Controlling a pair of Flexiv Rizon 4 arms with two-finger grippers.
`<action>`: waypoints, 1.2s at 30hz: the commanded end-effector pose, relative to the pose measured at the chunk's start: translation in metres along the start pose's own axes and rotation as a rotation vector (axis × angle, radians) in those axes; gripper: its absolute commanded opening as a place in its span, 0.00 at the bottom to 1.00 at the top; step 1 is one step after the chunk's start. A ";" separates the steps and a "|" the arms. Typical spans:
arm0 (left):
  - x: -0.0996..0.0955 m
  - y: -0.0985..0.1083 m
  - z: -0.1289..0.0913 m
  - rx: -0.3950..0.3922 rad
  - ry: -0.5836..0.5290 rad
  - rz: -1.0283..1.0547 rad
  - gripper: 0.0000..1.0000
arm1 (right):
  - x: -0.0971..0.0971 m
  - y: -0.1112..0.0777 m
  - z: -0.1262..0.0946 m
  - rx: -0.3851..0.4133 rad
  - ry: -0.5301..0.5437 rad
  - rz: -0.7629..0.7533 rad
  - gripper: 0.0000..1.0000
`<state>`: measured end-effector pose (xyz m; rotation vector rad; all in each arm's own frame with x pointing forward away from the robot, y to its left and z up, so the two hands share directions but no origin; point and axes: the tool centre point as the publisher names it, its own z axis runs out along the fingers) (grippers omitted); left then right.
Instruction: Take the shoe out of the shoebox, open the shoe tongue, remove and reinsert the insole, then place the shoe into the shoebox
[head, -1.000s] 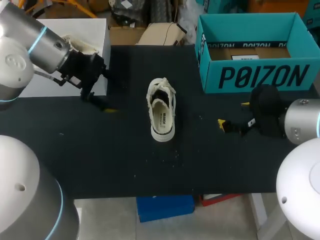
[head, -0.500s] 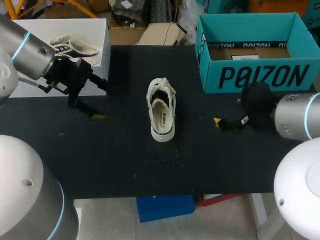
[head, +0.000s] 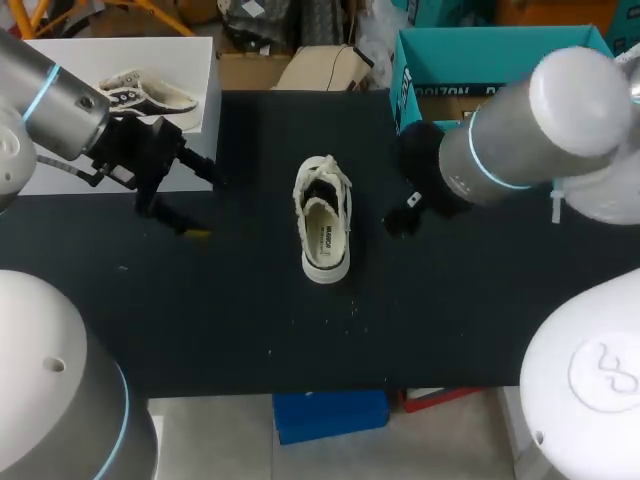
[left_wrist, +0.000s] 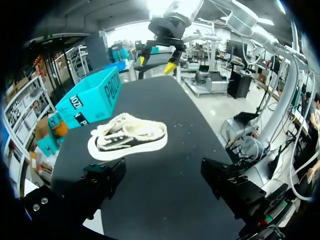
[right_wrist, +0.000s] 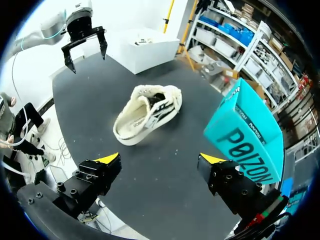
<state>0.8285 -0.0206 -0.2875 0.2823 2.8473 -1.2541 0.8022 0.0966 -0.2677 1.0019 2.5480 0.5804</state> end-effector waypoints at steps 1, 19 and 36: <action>0.001 0.000 0.001 -0.003 -0.002 0.000 1.00 | -0.006 0.006 -0.006 0.317 0.086 -0.008 1.00; 0.001 0.000 0.001 -0.003 -0.002 0.000 1.00 | 0.027 0.041 0.040 0.294 0.151 0.464 1.00; 0.001 0.000 0.001 -0.003 -0.002 0.000 1.00 | 0.037 0.075 0.093 0.264 -0.068 0.545 0.98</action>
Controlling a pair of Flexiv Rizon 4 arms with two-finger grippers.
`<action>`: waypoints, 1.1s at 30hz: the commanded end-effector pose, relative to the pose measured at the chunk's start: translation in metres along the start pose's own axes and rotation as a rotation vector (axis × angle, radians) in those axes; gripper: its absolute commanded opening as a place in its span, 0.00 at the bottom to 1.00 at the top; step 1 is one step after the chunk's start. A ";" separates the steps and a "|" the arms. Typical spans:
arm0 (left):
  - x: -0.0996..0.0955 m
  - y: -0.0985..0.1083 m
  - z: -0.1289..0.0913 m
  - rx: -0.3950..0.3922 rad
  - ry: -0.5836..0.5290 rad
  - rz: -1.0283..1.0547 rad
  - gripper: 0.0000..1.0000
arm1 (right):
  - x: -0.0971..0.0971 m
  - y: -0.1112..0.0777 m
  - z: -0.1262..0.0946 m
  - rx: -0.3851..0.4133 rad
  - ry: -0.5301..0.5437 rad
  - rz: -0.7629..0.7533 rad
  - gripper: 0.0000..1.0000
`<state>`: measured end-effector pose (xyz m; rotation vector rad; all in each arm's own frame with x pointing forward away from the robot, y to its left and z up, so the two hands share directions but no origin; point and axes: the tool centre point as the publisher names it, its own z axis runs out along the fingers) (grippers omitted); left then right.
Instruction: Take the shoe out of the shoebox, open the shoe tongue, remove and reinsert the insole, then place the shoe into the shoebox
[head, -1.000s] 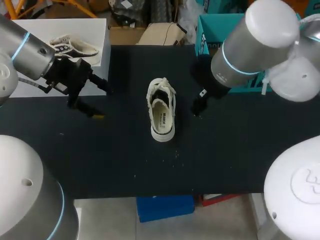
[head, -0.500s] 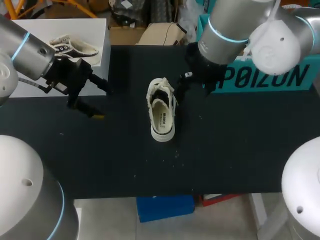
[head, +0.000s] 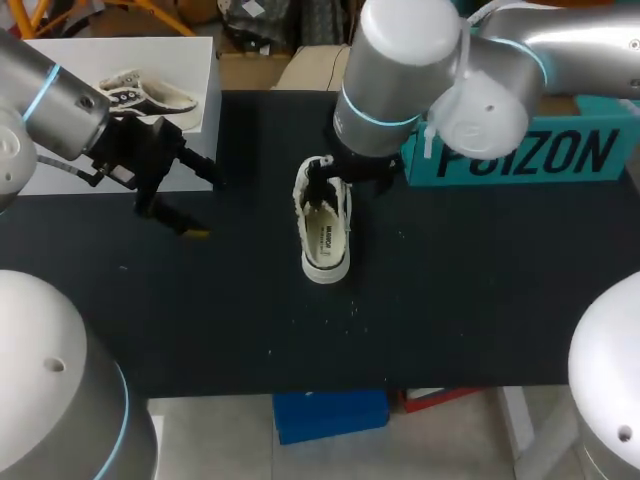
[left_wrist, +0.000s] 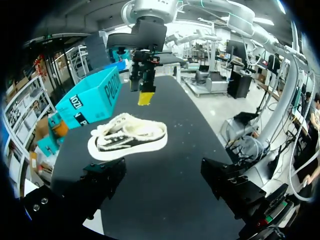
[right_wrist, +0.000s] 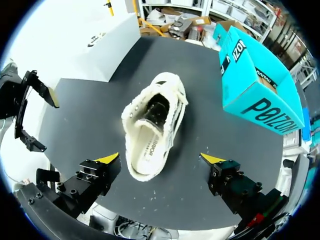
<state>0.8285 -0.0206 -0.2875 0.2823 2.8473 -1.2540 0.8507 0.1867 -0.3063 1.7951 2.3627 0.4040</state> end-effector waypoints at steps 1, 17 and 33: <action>0.001 0.000 0.001 -0.003 -0.002 0.000 1.00 | 0.005 0.010 0.018 0.015 -0.059 0.018 1.00; 0.001 0.000 0.001 -0.003 -0.002 0.000 1.00 | -0.014 0.028 0.046 0.066 -0.059 0.077 0.66; 0.001 0.000 0.001 -0.003 -0.002 0.000 1.00 | -0.032 0.034 0.073 0.127 -0.077 0.061 0.69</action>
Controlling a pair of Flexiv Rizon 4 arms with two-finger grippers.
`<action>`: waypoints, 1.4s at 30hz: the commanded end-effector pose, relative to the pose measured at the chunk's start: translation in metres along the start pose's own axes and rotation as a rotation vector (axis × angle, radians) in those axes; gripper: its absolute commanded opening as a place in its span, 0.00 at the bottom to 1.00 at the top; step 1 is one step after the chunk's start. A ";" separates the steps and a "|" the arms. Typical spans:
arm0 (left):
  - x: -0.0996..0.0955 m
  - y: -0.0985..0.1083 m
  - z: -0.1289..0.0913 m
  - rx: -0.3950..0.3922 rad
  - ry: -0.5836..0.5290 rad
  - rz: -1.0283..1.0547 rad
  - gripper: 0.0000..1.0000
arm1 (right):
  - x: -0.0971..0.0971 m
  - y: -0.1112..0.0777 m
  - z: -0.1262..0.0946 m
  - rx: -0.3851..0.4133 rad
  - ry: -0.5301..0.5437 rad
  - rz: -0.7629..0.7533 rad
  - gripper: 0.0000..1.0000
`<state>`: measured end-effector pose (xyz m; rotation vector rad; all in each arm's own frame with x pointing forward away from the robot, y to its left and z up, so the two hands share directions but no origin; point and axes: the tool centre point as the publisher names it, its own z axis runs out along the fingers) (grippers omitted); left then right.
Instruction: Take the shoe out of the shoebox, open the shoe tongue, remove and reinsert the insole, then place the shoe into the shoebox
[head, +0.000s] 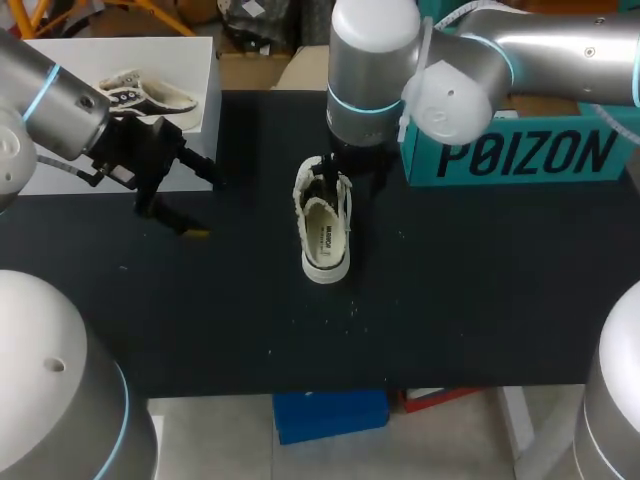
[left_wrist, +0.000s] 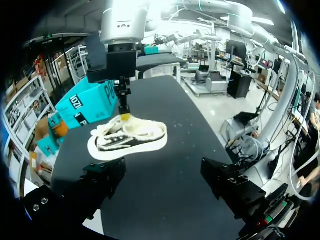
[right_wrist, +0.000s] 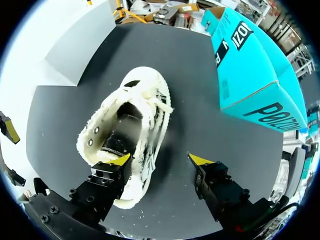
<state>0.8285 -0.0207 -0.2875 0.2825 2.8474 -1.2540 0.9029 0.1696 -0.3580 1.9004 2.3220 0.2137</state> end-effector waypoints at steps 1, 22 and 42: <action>0.001 0.000 0.001 -0.003 -0.003 0.000 1.00 | 0.003 0.007 0.013 0.025 -0.002 -0.008 0.70; 0.001 0.000 0.001 -0.003 -0.003 0.000 1.00 | 0.005 0.007 0.044 0.106 -0.031 -0.050 0.71; 0.001 0.000 0.001 -0.003 -0.003 0.000 1.00 | 0.000 0.005 0.051 0.142 -0.034 -0.050 0.00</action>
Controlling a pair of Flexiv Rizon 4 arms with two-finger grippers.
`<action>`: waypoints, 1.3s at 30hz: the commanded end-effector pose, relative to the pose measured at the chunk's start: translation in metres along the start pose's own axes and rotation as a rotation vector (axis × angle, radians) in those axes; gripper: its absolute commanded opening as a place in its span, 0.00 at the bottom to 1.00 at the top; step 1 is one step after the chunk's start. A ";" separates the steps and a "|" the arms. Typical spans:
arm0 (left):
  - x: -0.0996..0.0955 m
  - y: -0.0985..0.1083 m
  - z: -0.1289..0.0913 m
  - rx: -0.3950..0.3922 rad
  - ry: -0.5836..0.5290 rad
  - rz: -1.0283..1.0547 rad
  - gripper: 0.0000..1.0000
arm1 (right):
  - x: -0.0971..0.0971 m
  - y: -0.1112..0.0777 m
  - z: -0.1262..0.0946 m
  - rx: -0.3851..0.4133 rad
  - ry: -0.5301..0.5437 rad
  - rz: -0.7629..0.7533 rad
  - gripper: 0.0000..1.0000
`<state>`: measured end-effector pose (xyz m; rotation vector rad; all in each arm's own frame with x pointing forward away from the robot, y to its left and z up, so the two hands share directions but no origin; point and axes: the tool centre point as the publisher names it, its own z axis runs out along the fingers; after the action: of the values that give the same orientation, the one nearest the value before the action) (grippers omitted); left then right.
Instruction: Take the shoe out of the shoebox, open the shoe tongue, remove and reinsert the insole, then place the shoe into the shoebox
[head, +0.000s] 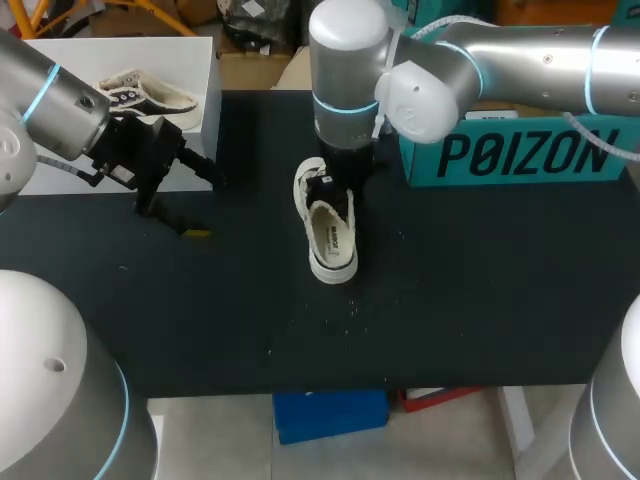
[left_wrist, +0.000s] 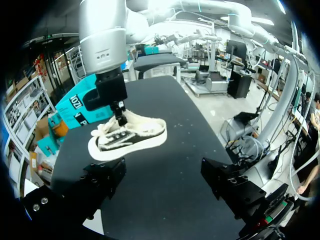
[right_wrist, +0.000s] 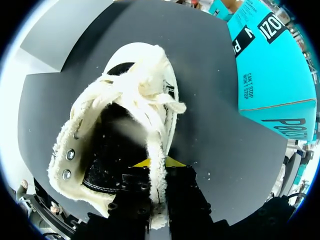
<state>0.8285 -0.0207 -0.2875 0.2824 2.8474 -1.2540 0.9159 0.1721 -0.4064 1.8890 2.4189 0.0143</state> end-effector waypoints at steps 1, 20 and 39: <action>0.001 0.000 0.001 -0.003 -0.003 0.000 1.00 | 0.000 0.001 0.001 0.001 -0.002 0.000 0.00; 0.001 0.000 0.001 -0.003 -0.003 0.000 1.00 | 0.002 0.007 -0.038 0.035 -0.021 -0.041 0.00; 0.001 0.000 0.001 -0.003 -0.003 0.000 1.00 | -0.072 0.047 -0.221 -0.027 0.063 -0.742 0.00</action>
<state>0.8286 -0.0206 -0.2875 0.2823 2.8474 -1.2539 0.9642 0.1475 -0.2288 1.2949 2.7478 -0.0296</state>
